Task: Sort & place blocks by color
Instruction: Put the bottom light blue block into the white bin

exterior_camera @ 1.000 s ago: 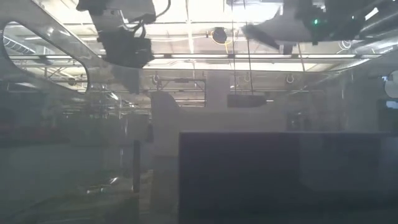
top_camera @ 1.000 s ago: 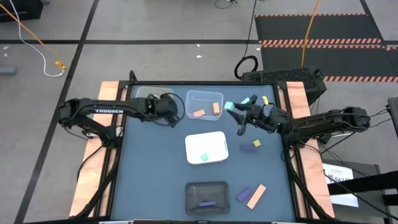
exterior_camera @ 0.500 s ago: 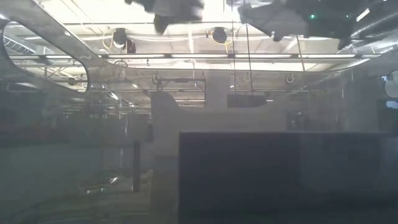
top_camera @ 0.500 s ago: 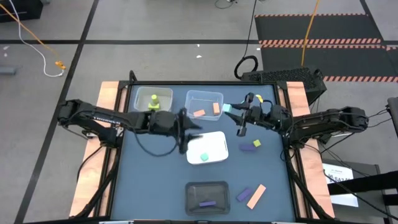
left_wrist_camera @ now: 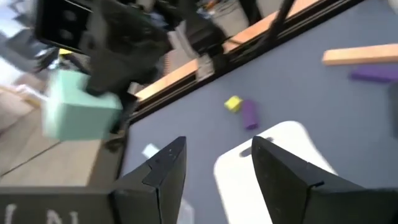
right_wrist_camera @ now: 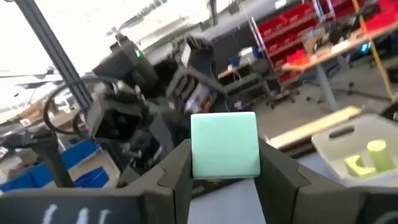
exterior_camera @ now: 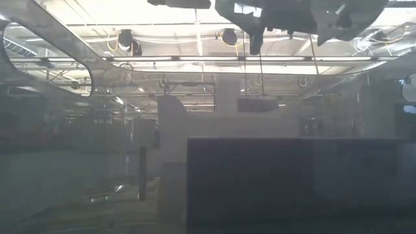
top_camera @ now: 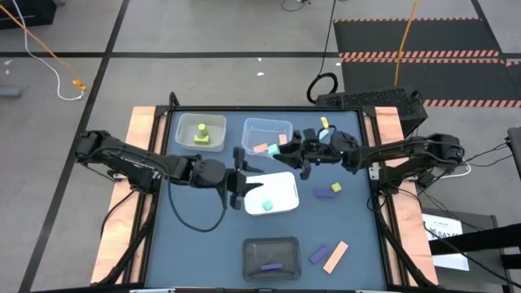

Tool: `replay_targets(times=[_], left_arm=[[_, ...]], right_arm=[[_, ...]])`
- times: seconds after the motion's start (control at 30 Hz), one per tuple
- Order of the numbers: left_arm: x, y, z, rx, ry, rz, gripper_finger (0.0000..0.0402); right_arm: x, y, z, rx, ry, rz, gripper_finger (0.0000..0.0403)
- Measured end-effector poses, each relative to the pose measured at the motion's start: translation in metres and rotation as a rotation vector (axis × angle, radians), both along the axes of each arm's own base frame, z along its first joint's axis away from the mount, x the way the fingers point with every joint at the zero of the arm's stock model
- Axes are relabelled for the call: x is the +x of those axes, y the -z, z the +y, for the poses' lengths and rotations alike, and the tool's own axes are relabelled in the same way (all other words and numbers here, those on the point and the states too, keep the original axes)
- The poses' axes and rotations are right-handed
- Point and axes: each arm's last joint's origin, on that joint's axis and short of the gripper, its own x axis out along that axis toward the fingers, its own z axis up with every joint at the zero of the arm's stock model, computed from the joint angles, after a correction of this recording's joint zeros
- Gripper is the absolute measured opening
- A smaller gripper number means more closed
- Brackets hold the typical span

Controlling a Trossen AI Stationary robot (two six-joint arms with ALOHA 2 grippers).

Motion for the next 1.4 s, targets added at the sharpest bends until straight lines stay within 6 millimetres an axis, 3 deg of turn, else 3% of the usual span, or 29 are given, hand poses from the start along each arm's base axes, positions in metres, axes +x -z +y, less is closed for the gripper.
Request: replay_targets(times=[0.3, 0.43, 0.63, 0.93, 1.17, 1.4], left_arm=[[-0.002, -0.004, 0.007, 0.207, -0.286, -0.019, 0.0258], [0.006, -0.01, 0.015, 0.22, -0.333, -0.113, 0.0288], [0.015, -0.004, 0.03, 0.212, -0.327, -0.101, 0.0304], [0.021, -0.002, 0.045, 0.163, -0.409, -0.148, 0.026], [0.021, -0.001, 0.049, 0.113, -0.424, -0.158, 0.0144], [0.021, -0.002, 0.047, 0.099, -0.425, -0.169, 0.0141]], right_arm=[[0.001, 0.007, -0.017, 0.189, 0.032, 0.057, 0.0123], [0.004, 0.01, -0.019, 0.284, 0.025, 0.043, 0.0123], [0.018, 0.012, -0.016, 0.295, 0.019, 0.019, 0.0123], [0.036, 0.007, -0.012, 0.254, -0.021, 0.018, 0.0123], [0.037, 0.009, -0.013, 0.262, -0.012, 0.028, 0.0125], [0.035, 0.012, -0.019, 0.235, -0.052, 0.06, 0.0166]])
